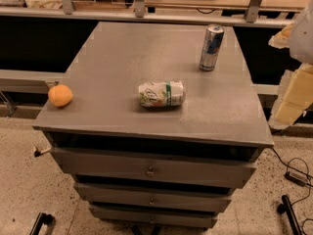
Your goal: Pick redbull can
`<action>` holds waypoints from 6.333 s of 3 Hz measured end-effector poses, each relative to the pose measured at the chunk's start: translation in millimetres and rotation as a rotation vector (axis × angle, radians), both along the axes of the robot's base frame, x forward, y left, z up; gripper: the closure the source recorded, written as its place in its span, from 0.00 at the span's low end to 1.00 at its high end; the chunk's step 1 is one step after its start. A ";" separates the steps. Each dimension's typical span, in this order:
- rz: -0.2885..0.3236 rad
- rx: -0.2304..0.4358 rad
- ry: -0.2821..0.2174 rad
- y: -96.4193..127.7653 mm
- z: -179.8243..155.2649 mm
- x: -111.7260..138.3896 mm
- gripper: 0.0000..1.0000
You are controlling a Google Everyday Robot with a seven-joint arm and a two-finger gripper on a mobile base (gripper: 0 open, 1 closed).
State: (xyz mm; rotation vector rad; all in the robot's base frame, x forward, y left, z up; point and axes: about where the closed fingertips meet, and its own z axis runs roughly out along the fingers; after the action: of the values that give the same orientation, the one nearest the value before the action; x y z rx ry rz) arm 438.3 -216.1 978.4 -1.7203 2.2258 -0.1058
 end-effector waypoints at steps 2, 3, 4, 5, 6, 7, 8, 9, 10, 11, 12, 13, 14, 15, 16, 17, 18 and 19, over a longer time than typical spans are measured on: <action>0.014 0.024 -0.028 -1.6 8.5 21.0 0.00; 0.046 0.084 -0.058 -3.8 16.4 61.1 0.00; 0.033 0.233 -0.109 -8.8 23.7 115.8 0.00; 0.037 0.312 -0.147 -6.5 34.8 140.7 0.00; 0.034 0.314 -0.155 -6.7 35.0 141.9 0.00; 0.009 0.323 -0.213 -8.9 35.6 149.9 0.00; -0.035 0.404 -0.286 -18.7 25.8 168.4 0.00; -0.095 0.573 -0.393 -29.5 24.5 207.6 0.00; -0.118 0.791 -0.467 -25.5 21.6 259.8 0.00; -0.125 0.890 -0.471 -19.6 17.4 287.7 0.00; -0.130 0.966 -0.388 -4.6 -6.3 302.6 0.00; -0.150 0.959 -0.303 4.6 -32.2 301.9 0.00; -0.154 0.961 -0.243 14.3 -57.7 299.7 0.00; -0.153 0.961 -0.243 14.5 -57.8 299.7 0.00; -0.113 0.974 -0.208 30.4 -65.4 301.1 0.00; -0.107 0.976 -0.200 35.2 -67.9 302.1 0.23; -0.105 0.978 -0.196 38.1 -69.4 302.7 0.47; -0.088 0.962 -0.195 44.6 -64.5 302.4 0.70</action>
Offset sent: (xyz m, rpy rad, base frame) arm 0.0525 -0.0065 0.0171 0.0612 -0.0496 0.0362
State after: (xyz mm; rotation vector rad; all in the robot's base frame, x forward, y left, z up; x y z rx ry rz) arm 740.7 -171.4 913.8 -1.0187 1.7333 0.6405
